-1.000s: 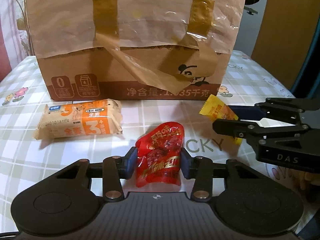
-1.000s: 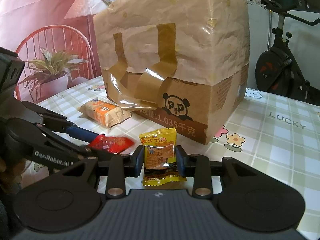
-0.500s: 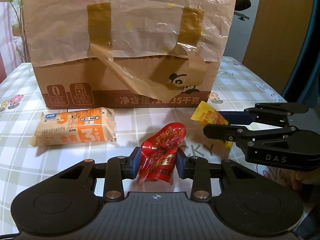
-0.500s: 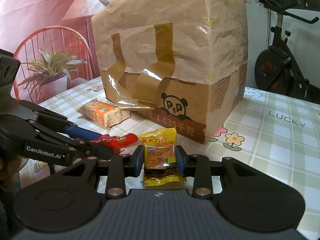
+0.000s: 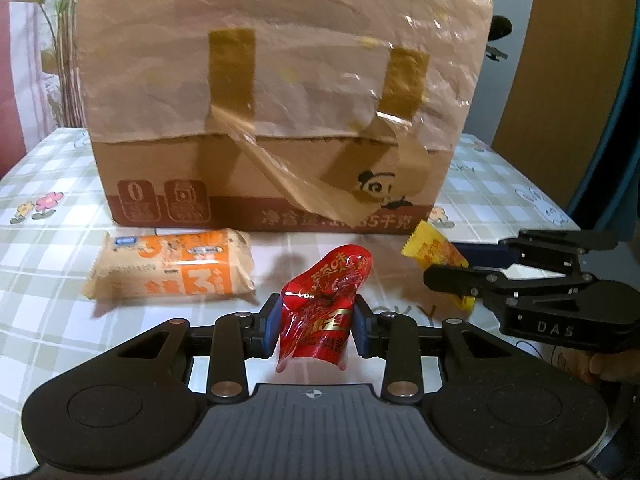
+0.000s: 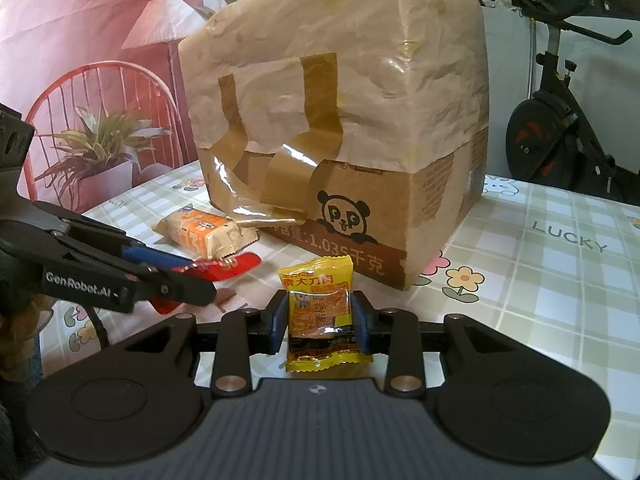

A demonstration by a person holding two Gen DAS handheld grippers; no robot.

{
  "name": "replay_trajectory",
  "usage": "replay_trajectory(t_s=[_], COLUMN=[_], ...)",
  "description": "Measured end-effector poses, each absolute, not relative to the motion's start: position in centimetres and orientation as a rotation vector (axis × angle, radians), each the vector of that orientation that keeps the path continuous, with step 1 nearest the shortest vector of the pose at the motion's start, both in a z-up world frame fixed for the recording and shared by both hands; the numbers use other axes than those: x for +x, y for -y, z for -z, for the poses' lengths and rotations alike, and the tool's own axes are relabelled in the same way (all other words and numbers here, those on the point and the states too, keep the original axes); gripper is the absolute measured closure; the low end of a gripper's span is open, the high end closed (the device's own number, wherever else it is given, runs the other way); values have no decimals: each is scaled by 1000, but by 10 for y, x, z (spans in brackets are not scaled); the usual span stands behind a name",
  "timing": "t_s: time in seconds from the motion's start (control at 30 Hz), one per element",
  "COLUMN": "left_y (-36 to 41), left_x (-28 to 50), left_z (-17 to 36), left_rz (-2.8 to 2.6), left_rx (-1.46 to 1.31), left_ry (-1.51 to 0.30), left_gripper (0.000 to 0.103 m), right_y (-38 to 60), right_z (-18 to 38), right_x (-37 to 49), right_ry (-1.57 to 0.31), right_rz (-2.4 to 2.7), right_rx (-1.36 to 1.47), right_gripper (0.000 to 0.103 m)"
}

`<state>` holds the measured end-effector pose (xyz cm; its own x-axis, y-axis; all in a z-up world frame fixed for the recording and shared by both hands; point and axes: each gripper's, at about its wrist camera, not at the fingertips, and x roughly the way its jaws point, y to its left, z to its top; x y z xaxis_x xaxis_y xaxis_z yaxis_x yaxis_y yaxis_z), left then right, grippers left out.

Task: Organize snacks
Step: 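Carry both packets over the box and open both tools to drop them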

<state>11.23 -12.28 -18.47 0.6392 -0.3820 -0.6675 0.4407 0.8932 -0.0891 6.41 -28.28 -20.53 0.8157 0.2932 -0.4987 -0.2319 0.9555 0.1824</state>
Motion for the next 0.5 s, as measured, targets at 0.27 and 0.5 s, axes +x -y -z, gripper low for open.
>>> replay_trajectory(t_s=[0.27,0.5], left_y=[99,75], left_x=[111,116], left_z=[158,113], left_rz=[445,423], left_rx=[48,10], left_ry=[-657,-539], left_gripper=[65,65], right_y=[278,260], right_z=[201,146], right_x=[70,68], right_ry=[-591,-477], right_rz=[-271,-324], right_rx=[96,10], right_gripper=[68,68])
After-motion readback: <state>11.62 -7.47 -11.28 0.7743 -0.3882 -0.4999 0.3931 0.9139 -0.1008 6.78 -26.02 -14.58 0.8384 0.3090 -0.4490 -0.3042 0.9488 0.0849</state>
